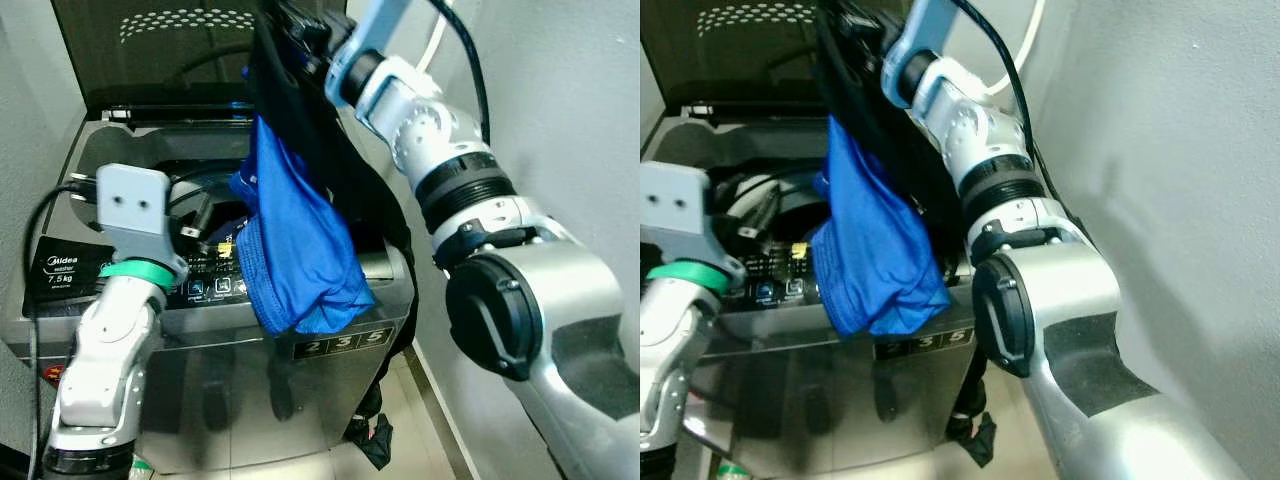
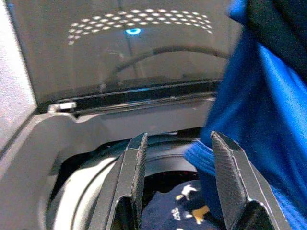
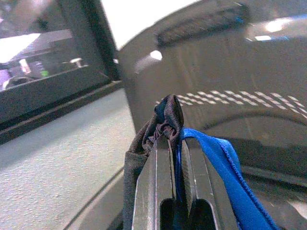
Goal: Clothes washing
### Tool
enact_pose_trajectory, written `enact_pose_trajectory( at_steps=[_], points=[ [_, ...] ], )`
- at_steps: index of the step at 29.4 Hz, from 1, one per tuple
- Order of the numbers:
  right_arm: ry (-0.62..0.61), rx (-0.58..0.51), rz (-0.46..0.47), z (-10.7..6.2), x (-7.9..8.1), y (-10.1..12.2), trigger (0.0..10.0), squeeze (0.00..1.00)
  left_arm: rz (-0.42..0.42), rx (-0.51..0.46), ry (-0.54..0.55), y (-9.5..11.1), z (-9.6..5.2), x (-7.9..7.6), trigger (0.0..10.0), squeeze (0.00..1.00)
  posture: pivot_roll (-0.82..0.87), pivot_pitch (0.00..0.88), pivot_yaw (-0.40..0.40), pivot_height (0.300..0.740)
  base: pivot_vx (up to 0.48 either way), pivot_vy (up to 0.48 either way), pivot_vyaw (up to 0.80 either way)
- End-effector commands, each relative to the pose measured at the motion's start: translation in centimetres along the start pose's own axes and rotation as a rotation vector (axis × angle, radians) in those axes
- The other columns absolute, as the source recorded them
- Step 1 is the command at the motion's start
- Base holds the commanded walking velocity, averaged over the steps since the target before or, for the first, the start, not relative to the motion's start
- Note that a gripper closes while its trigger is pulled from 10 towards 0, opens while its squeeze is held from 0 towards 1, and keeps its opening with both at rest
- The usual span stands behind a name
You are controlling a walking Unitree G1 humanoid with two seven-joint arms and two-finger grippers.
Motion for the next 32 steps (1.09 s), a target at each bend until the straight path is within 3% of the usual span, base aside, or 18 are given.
enact_pose_trajectory(
  at_steps=[1,7,12,13,14,15,16,18,19,20,21,22,23,24,25,27,30,32],
  points=[
    [0.017,-0.043,-0.016,0.1,0.5,1.3,10.0,0.0,-0.007,-0.01,-0.007,0.1,0.1,0.0,10.0,1.0,0.14,0.0,0.022,0.74,0.0,0.0,0.0],
    [-0.001,-0.06,-0.021,-0.2,0.0,2.0,10.0,0.0,-0.02,-0.04,-0.051,0.8,0.3,-0.9,10.0,1.0,0.14,0.0,0.031,0.74,0.0,0.0,0.0],
    [0.011,-0.036,-0.042,0.2,0.6,1.5,10.0,0.0,0.039,0.013,-0.005,-0.3,0.0,-0.5,10.0,1.0,0.14,0.0,0.007,0.74,0.0,0.0,0.0],
    [0.029,-0.018,-0.061,0.7,1.4,1.2,10.0,0.0,0.045,0.02,0.009,-0.5,0.0,-0.4,10.0,0.64,0.13,0.0,-0.009,0.74,0.0,0.0,0.0],
    [0.053,0.005,-0.094,1.4,2.9,0.8,10.0,0.0,0.056,0.021,0.018,-0.6,0.0,-0.3,10.0,0.0,0.13,0.0,-0.03,0.74,0.0,0.0,0.0],
    [0.053,0.005,-0.094,1.4,2.9,0.8,10.0,0.0,0.056,0.021,0.018,-0.6,0.0,-0.3,10.0,0.0,0.13,0.0,-0.03,0.74,0.0,0.0,0.0],
    [0.107,0.037,-0.155,2.6,5.5,0.5,10.0,0.0,0.072,0.019,0.026,-0.7,0.0,-0.2,10.0,0.0,0.13,0.0,-0.038,0.74,0.0,0.0,0.0],
    [0.272,-0.07,-0.108,4.1,12.4,3.8,10.0,0.0,0.088,0.013,0.037,-0.7,0.1,-0.3,10.0,0.0,0.14,0.0,-0.062,0.74,0.0,0.0,0.0],
    [0.272,-0.07,-0.108,4.1,12.4,3.8,10.0,0.0,0.088,0.013,0.037,-0.7,0.1,-0.3,10.0,0.0,0.14,0.0,-0.062,0.74,0.0,0.0,0.0],
    [0.394,-0.248,0.069,3.6,15.8,9.0,10.0,0.0,0.094,0.01,0.039,-0.7,0.1,-0.4,10.0,0.0,0.15,0.0,-0.074,0.74,0.0,0.0,0.0],
    [0.48,-0.371,0.204,2.7,17.6,12.6,10.0,0.0,0.097,0.008,0.04,-0.6,0.0,-0.5,10.0,0.0,0.15,0.0,-0.074,0.74,0.0,0.0,0.0],
    [0.567,-0.549,0.412,0.4,18.3,18.3,10.0,0.0,0.101,0.008,0.049,-0.5,-0.1,-0.4,10.0,0.0,0.17,0.0,-0.105,0.74,0.0,0.0,0.0],
    [0.638,-0.677,0.569,-1.7,18.4,22.4,10.0,0.0,0.105,0.009,0.057,-0.5,-0.3,-0.3,10.0,0.0,0.17,0.0,-0.105,0.74,0.0,0.0,0.0],
    [0.674,-0.739,0.65,-3.0,18.2,24.4,10.0,0.0,0.107,0.009,0.062,-0.5,-0.4,-0.2,10.0,0.0,0.17,0.0,-0.105,0.74,0.0,0.0,0.0],
    [0.674,-0.739,0.65,-3.0,18.2,24.4,10.0,0.0,0.107,0.009,0.062,-0.5,-0.4,-0.2,10.0,0.0,0.17,0.0,-0.105,0.74,0.0,0.0,0.0],
    [0.766,-0.897,0.847,-6.9,16.7,29.4,10.0,0.0,0.122,0.021,0.089,-0.7,-0.9,0.5,10.0,0.0,0.19,0.0,-0.129,0.74,0.0,0.0,0.0],
    [0.754,-0.932,0.834,-8.0,15.6,30.4,10.0,0.0,0.129,0.022,0.102,-0.6,-1.1,0.9,10.0,0.0,0.19,0.0,-0.12,0.74,0.0,0.0,0.0],
    [0.683,-0.9,0.781,-7.0,14.9,29.3,10.0,0.0,0.129,0.019,0.099,-0.6,-0.9,0.8,10.0,0.0,0.19,0.0,-0.12,0.74,0.0,0.0,0.0]
  ],
)
Point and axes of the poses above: a point about 5 cm out from each wrist's last joint towards the gripper, its own z axis pointing out of the wrist towards the gripper, its own y axis along the axis of the wrist's last joint, x = y × z, the point moved 5 cm from there along z, pointing out of the wrist towards the gripper, and after that the axes turned 9 degrees about z, right-handed, at the moved point
